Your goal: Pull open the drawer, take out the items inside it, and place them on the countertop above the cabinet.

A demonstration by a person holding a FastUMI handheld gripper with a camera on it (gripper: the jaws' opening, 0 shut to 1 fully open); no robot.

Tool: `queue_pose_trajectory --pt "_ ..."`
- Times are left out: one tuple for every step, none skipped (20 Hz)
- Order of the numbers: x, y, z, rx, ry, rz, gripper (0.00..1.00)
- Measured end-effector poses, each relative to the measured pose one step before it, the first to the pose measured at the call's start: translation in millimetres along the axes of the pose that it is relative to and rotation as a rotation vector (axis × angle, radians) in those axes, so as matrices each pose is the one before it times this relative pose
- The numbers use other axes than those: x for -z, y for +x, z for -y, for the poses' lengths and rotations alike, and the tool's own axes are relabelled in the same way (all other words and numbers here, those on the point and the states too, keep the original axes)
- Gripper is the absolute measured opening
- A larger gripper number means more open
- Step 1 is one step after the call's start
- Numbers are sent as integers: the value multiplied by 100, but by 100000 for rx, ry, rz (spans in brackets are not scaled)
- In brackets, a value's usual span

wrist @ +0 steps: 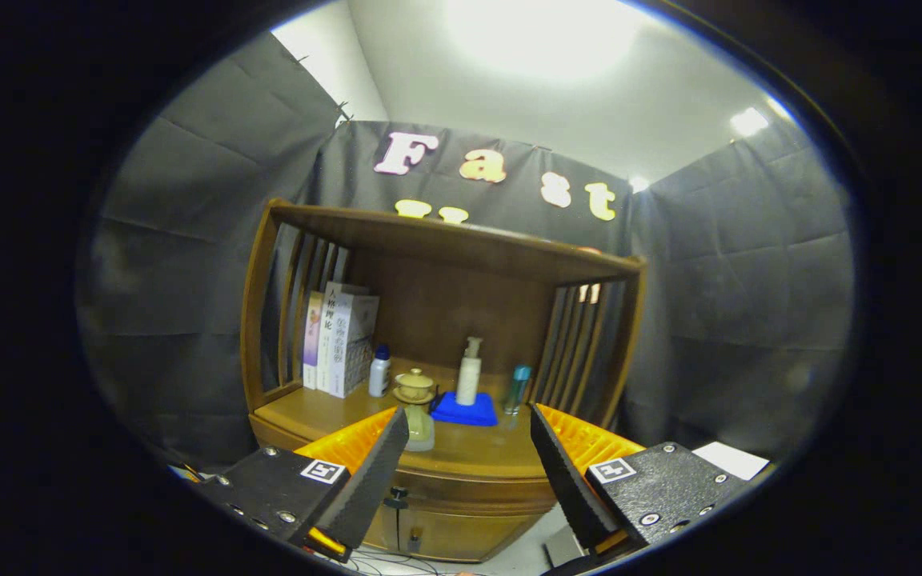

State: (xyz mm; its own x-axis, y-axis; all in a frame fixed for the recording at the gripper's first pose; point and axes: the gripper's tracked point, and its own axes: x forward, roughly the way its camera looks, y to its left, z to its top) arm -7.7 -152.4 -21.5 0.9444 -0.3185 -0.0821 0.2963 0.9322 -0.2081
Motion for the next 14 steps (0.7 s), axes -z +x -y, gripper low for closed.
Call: queue_pose_trajectory --pt "-496 -1264 -287 -75 1313 727 95" --pt "-406 -1127 -426 -236 1679 1008 95" --pt "-341 -860 -536 -1376 1436 -440 95" --pt "-450 -779 -1072 -3847 1559 -386 95" --pt "-806 -474 -995 -2955 2118 1163 95" --pt "-481 -25 -563 -803 1813 1914 95" --pt "-645 -372 -40 -412 1039 1776 95" --pt "-639 -248 -347 -1072 1 1529 95" --pt "-259 -76 -252 -1048 -763 834 95" --pt "-211 -213 99 185 -797 546 95" --pt "-147 -170 460 1181 13 433 95" --pt "-61 -92 259 896 957 214 95" --pt "-49 -9 -127 -541 1285 117 95" --pt "52 74 -88 -1137 1285 -209 95"
